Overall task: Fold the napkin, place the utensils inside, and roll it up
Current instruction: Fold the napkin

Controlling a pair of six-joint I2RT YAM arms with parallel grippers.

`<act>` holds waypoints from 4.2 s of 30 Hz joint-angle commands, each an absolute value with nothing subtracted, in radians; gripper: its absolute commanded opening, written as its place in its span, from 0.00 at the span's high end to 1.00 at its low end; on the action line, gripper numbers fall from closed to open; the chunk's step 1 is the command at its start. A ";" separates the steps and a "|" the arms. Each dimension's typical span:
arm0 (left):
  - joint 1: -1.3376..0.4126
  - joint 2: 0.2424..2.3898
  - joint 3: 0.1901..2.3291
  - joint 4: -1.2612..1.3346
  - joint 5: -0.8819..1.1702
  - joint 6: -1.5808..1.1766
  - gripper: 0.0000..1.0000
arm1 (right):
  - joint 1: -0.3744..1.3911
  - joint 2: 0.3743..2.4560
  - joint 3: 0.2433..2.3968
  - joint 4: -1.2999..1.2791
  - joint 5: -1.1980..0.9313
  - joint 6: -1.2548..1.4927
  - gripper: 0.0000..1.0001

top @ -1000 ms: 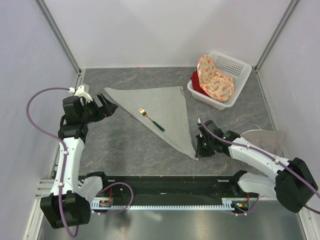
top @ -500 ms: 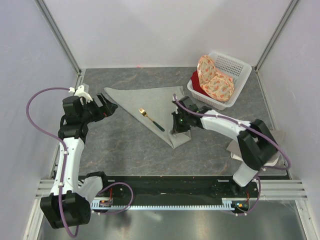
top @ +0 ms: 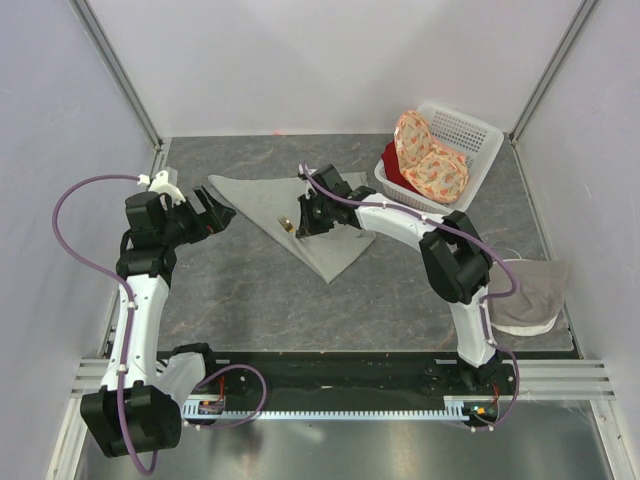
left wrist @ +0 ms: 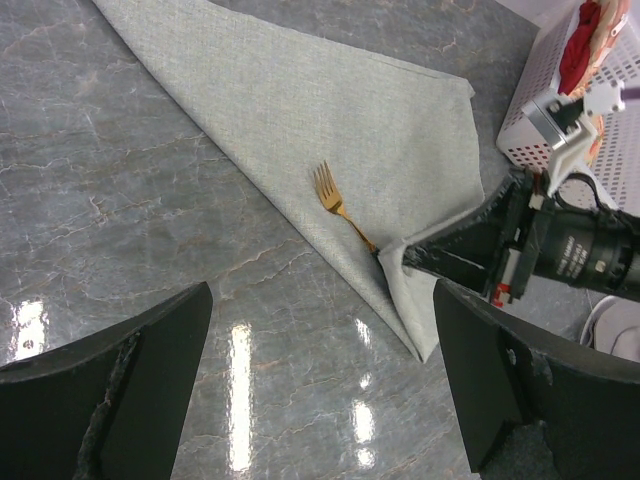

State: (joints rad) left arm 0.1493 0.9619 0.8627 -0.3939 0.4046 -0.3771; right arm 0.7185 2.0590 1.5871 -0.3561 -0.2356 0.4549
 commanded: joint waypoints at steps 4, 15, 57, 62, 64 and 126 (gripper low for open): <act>0.153 0.966 0.867 -0.360 0.443 -0.400 0.01 | 0.726 2.186 1.776 -0.337 -0.218 0.443 1.00; 0.153 0.974 0.867 -0.360 0.451 -0.400 0.02 | 0.726 2.172 1.783 -0.382 -0.195 0.431 1.00; 0.152 0.966 0.854 -0.354 0.443 -0.403 0.02 | 0.715 1.119 0.703 -0.827 0.097 0.715 0.35; 0.152 0.965 0.854 -0.353 0.445 -0.405 0.02 | 0.692 1.049 0.549 -0.660 0.040 0.891 0.42; 0.152 0.963 0.853 -0.351 0.446 -0.405 0.02 | 0.678 1.025 0.484 -0.582 0.011 0.929 0.46; 0.225 1.483 0.882 0.113 0.209 -0.761 0.33 | 0.594 1.059 0.440 -0.298 -0.072 0.775 0.78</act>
State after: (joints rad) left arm 0.1848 1.3453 0.8463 -0.0986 0.2581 -0.6437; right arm 0.5961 1.0985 0.4263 -0.3309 -0.0708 0.8127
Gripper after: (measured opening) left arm 0.702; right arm 0.198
